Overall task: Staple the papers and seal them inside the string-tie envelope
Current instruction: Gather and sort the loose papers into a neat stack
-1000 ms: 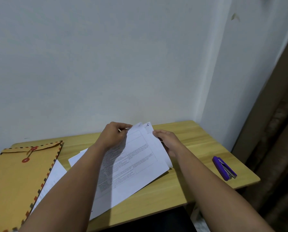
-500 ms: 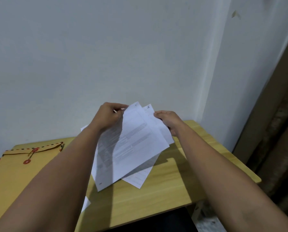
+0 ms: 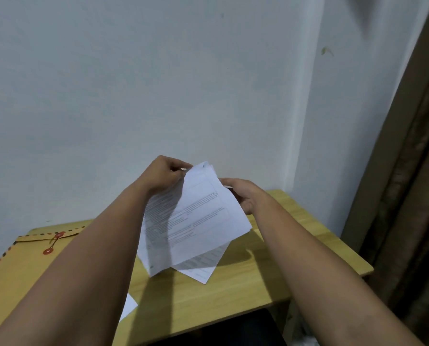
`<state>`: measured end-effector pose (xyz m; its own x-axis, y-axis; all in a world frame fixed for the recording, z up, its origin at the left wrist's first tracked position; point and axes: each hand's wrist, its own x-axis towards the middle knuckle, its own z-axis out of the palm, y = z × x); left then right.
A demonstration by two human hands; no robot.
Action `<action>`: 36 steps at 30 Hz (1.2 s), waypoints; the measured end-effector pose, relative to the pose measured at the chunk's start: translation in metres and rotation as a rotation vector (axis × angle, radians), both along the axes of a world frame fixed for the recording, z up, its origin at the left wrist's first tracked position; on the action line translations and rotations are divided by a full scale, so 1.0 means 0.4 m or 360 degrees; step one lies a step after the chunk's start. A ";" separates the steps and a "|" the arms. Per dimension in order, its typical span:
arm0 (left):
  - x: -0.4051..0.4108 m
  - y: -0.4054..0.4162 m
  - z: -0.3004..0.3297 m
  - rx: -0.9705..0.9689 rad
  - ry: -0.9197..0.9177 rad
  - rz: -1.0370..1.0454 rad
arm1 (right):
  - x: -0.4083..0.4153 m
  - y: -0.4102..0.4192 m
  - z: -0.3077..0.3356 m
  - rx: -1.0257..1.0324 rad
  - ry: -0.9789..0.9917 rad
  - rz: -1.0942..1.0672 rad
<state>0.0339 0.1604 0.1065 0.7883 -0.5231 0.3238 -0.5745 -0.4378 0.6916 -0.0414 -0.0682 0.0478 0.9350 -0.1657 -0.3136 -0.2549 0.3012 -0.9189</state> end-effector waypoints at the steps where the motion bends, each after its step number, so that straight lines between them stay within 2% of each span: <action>1: -0.001 -0.007 -0.015 0.0037 0.0022 0.0001 | -0.004 0.000 -0.022 0.0016 0.0019 -0.0003; 8: 0.049 -0.069 -0.183 0.0249 0.0153 0.0069 | -0.008 -0.008 -0.192 0.0012 -0.0058 -0.0116; 17: 0.089 -0.141 -0.391 0.0206 0.0161 0.0116 | 0.048 -0.037 -0.358 -0.0464 -0.0209 -0.0374; 20: 0.100 -0.160 -0.412 0.0153 0.0139 0.0139 | 0.068 -0.046 -0.383 -0.0515 -0.0262 -0.0386; 27: 0.123 -0.188 -0.416 0.0158 0.0126 0.0139 | 0.073 -0.063 -0.388 -0.0410 -0.0353 -0.0373; 36: 0.105 -0.184 -0.457 0.0077 0.0166 0.0230 | 0.054 -0.048 -0.402 -0.0337 -0.0335 -0.0453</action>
